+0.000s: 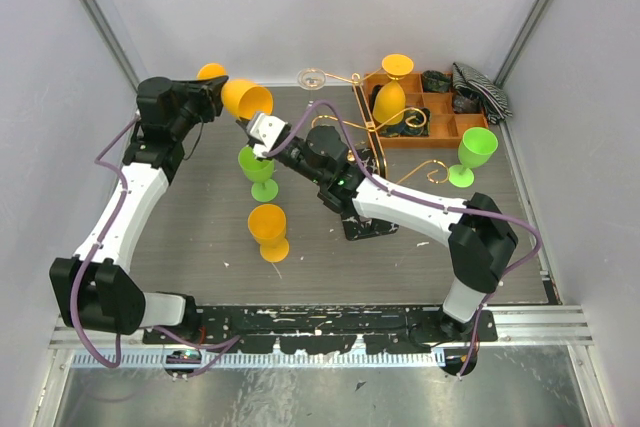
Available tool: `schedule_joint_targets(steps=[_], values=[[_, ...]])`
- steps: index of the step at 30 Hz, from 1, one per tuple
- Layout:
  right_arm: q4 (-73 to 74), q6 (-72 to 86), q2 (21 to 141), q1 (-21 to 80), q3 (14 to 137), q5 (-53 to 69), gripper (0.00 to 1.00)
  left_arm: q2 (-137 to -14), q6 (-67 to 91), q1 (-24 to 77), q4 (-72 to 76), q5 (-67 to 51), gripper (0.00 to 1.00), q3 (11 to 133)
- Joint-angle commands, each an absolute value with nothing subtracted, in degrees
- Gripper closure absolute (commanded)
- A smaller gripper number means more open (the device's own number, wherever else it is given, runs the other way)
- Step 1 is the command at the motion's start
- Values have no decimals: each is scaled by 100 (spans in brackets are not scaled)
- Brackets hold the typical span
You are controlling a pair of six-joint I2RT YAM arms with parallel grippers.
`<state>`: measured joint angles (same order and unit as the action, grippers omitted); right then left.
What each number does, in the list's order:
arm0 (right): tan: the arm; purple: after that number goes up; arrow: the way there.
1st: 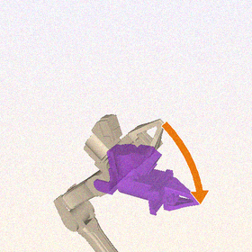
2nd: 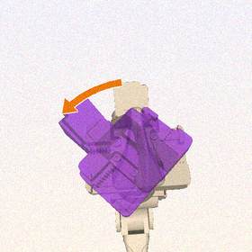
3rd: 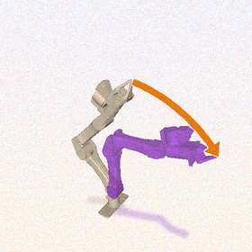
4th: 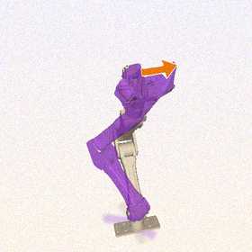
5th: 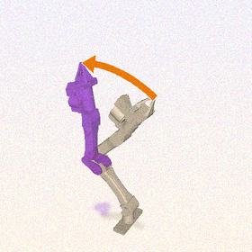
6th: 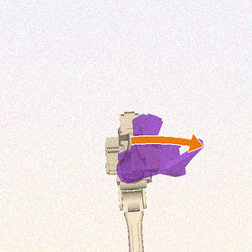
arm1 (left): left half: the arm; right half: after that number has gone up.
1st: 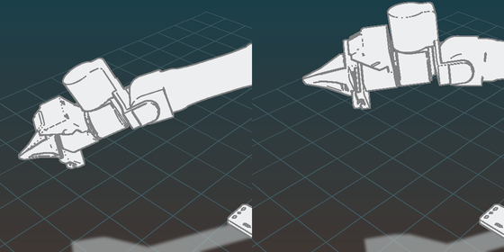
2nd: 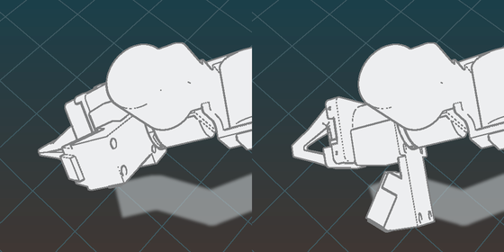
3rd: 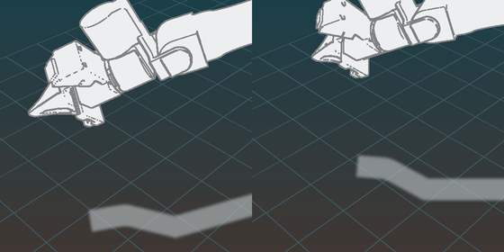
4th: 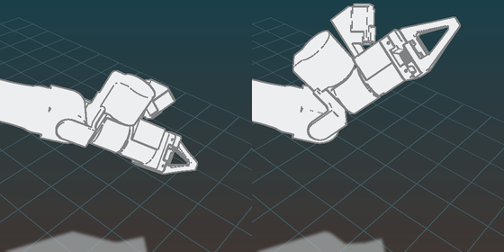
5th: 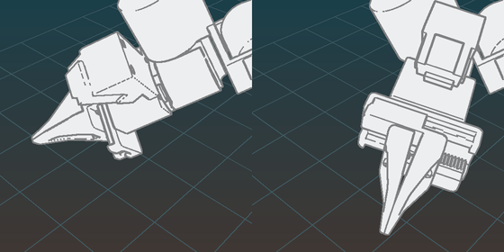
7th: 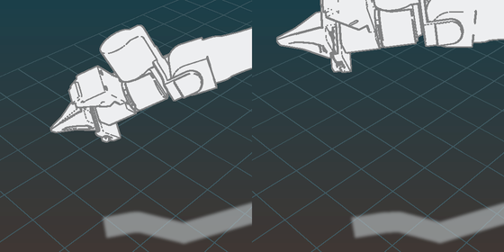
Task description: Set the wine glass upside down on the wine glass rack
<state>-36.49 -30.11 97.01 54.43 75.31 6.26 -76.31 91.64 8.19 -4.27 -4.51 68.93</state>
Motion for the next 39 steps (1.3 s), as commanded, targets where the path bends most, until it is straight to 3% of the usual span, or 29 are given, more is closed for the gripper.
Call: schedule_joint_targets(steps=[1, 9, 13, 20, 23, 29, 33, 36, 39], values=[[-4303, -3015, 9456, 5523, 7619, 905, 100, -7605, 9209, 849, -247, -644, 67, 6996], [-4015, -3023, 9438, 5513, 7701, 824, 96, -7565, 9127, 844, -55, -623, 94, 7004], [-3815, -3052, 9330, 5519, 7719, 747, 67, -7683, 8908, 755, 384, -736, 100, 7141], [-3124, -3037, 8859, 5520, 7921, 373, 29, -7986, 7905, 245, 402, -734, 100, 8202], [-2885, -3116, 8611, 5515, 7990, -44, 19, -8114, 7028, 119, 681, -791, 100, 8606], [-1767, -3161, 8514, 5223, 8613, -1366, 7, -8053, 4127, 164, 1416, -1610, 100, 8637], [-962, -2118, 8497, 4278, 8943, -799, 6, -7620, 2083, 680, 2153, -1833, 100, 7609], [-932, -2213, 8308, 3932, 8818, -898, 6, -7333, 505, 1309, 3060, -1883, 100, 6621], [-907, -2406, 8098, 3735, 8665, -1182, 4, -7130, 578, 1479, 4893, -2027, 100, 5699]])
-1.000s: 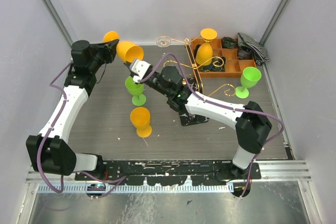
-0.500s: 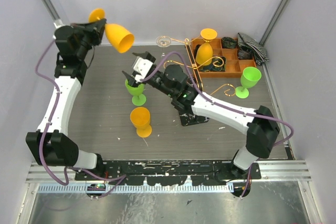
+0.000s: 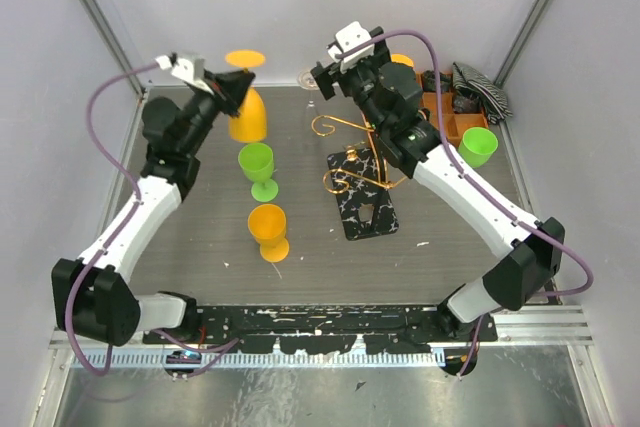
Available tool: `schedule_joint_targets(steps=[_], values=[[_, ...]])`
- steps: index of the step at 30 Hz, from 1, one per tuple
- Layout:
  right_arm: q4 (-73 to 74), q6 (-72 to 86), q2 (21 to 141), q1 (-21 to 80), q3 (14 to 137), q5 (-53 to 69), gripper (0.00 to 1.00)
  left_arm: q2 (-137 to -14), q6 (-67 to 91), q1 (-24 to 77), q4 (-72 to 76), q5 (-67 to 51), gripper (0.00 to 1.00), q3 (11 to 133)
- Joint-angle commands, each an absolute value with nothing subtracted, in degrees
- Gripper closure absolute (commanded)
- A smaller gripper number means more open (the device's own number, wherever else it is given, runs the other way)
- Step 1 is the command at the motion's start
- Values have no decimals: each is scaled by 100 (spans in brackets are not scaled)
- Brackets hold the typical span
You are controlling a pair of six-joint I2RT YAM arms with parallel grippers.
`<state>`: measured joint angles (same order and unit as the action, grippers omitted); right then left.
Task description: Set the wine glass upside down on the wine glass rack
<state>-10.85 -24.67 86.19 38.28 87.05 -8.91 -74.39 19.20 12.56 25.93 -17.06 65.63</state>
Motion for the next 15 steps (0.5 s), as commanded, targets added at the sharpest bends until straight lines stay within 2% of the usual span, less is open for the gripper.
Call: schedule_joint_targets(steps=[1, 8, 15], values=[[-885, -2376, 8023, 3606, 8619, -1201, 4, -7120, 838, 1483, 5246, -2053, 100, 5510], [-673, -2155, 7711, 3066, 8394, -1586, 4, -6959, 1329, 1953, 5664, -2543, 100, 5043], [-546, -2159, 7712, 2923, 8325, -1708, 4, -6676, 1298, 2795, 5627, -2363, 100, 4545]])
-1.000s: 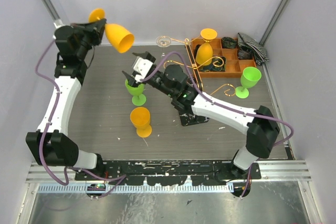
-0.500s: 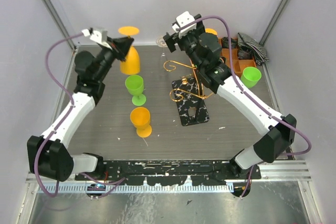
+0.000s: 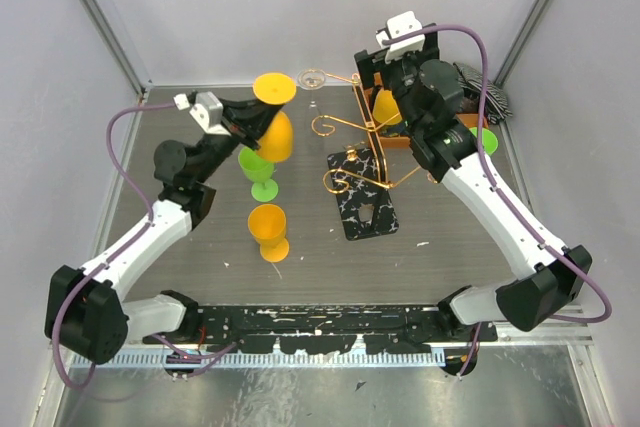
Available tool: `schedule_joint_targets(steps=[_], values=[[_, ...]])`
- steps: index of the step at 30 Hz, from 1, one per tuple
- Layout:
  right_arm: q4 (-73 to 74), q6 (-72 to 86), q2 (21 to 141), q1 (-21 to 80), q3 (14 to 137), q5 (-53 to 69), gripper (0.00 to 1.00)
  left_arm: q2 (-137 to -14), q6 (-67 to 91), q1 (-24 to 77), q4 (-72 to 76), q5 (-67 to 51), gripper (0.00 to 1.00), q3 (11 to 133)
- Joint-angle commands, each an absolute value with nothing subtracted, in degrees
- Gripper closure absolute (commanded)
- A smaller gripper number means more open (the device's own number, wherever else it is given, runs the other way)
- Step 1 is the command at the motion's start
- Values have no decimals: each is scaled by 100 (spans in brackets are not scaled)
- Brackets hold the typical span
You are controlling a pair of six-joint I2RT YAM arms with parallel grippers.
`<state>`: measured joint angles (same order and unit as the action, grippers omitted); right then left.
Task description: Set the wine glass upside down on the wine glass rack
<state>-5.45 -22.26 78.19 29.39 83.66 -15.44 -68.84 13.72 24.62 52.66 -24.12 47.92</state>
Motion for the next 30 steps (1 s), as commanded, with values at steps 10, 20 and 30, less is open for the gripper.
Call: schedule_joint_targets(steps=[10, 20, 30], values=[[-550, -2109, 7816, 2874, 8318, -1650, 3, -6912, 1286, 3210, 5731, -2340, 100, 4078], [-550, -2159, 7829, 2797, 8225, -1629, 3, -8029, 1461, 3635, 7023, -1859, 100, 3656], [-553, -2325, 7970, 2743, 8299, -1502, 2, -8873, 1416, 4018, 7956, -1273, 100, 3793]])
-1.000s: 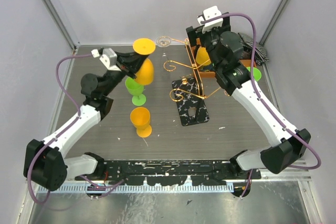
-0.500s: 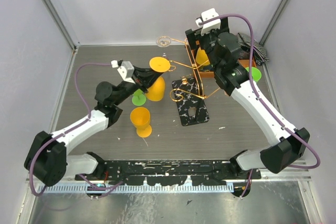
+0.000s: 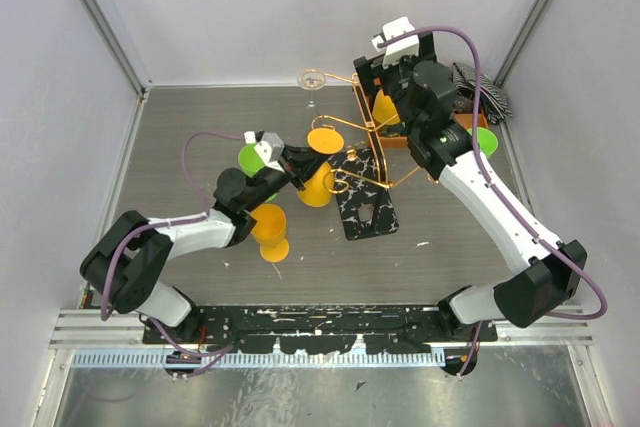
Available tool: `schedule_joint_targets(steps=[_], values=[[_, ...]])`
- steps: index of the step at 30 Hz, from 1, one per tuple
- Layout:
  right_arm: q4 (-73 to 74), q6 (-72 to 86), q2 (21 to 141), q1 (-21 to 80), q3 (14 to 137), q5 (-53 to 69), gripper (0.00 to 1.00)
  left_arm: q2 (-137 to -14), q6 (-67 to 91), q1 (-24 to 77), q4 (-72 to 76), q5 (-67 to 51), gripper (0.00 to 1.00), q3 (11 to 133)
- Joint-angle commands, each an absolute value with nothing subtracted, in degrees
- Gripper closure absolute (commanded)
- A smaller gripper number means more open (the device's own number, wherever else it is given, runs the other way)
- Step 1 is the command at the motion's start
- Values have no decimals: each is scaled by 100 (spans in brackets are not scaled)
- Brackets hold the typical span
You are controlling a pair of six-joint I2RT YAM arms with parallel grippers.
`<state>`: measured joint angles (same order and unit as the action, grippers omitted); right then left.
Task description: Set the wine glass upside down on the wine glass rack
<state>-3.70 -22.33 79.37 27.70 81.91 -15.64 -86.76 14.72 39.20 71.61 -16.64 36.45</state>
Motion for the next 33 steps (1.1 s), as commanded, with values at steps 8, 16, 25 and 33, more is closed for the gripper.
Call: schedule_joint_targets(steps=[8, 16, 25, 33], values=[[-549, -2372, 8007, 2675, 8272, -1485, 2, -9165, 1289, 4087, 8031, -1115, 100, 4113], [-546, -2361, 8037, 2601, 8265, -1450, 2, -9505, 1388, 4075, 7978, -1153, 100, 4480], [-558, -2340, 8024, 2542, 8222, -1424, 2, -9611, 1360, 4074, 7757, -805, 100, 4561], [-649, -2183, 8005, 2519, 8161, -1332, 2, -9553, 1305, 4084, 7116, 17, 100, 4844]])
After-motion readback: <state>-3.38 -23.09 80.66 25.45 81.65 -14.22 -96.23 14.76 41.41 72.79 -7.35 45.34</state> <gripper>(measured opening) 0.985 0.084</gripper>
